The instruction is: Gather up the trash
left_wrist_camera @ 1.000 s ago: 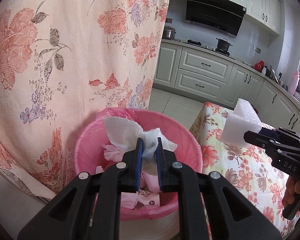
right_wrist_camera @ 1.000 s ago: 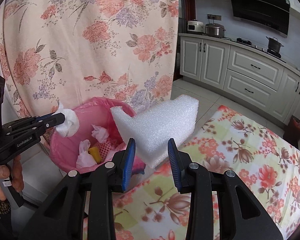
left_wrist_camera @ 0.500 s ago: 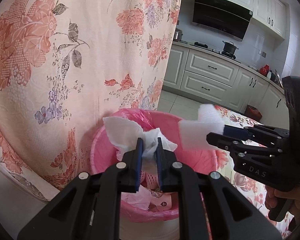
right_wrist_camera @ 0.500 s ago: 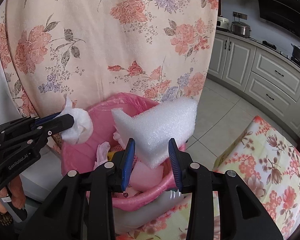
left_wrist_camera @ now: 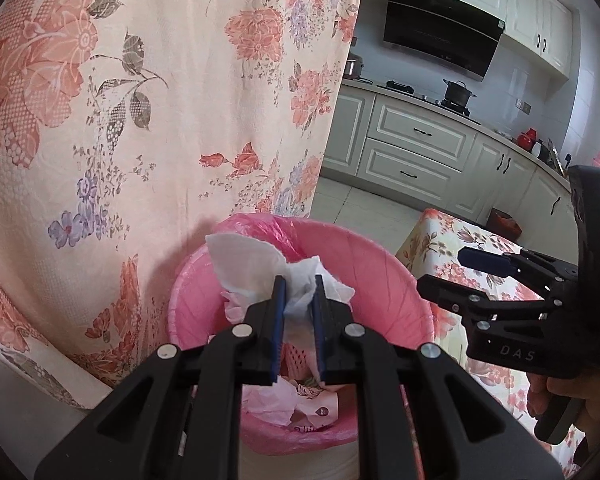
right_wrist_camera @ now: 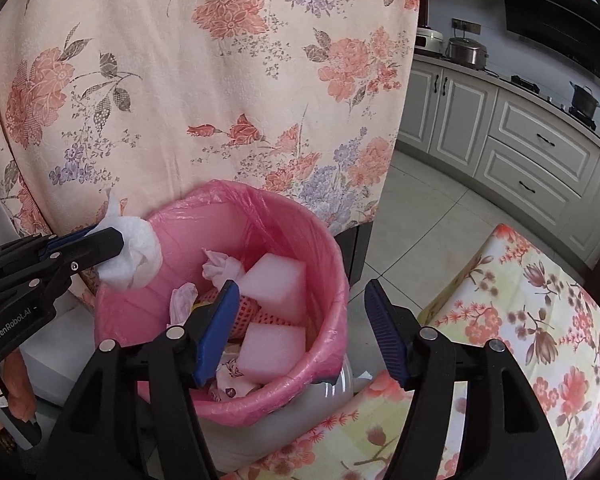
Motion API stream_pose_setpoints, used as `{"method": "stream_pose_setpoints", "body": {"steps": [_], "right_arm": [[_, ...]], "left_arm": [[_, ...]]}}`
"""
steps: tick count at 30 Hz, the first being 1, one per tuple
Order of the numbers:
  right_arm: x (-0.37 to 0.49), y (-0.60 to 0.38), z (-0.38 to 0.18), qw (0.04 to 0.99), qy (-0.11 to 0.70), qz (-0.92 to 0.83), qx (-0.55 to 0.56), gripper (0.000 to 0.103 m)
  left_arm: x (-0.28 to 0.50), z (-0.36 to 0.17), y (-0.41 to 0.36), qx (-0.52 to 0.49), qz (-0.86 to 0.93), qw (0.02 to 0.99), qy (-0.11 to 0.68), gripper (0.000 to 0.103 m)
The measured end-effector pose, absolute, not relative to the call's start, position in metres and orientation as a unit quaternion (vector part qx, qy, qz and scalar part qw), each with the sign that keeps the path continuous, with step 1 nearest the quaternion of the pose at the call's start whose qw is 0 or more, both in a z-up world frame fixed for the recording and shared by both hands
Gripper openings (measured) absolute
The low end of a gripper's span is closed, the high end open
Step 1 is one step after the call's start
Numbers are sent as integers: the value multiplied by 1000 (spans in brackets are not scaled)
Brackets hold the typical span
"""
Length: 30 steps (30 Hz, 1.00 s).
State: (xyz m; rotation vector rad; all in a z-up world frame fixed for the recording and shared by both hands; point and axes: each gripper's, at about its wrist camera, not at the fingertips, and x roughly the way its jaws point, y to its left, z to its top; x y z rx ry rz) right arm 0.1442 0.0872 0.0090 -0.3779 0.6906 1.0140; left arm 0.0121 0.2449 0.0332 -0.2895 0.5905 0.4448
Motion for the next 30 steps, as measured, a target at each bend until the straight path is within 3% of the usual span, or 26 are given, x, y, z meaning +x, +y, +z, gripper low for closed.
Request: {"method": "stream_pose_setpoints", "body": {"steps": [1,4,6,10,16,28,30], "right_arm": [[145,84,10,804,321,469,-176,71],[149,77,10,808,322,463,-171,72],[152,73,10,809,324,460,-170,73],[152,69,9,811,325,458,-168,75],[145,62,7,814,323,454,-163,78],[118,36,18,836,302,439,-134,84],[112,30,18,838,304,436,-123,84]], "left_arm": [[14,33,245,-143,214,923,287,13],[20,31,246,-150,210,922,290,29],[23,30,247,-153,214,919,292,45],[21,32,246,-153,215,920,290,46],[12,35,237,-144,219,919,295,64],[-28,28,216,-145,224,910,316,81],[-36,29,211,-145,225,909,320,90]]}}
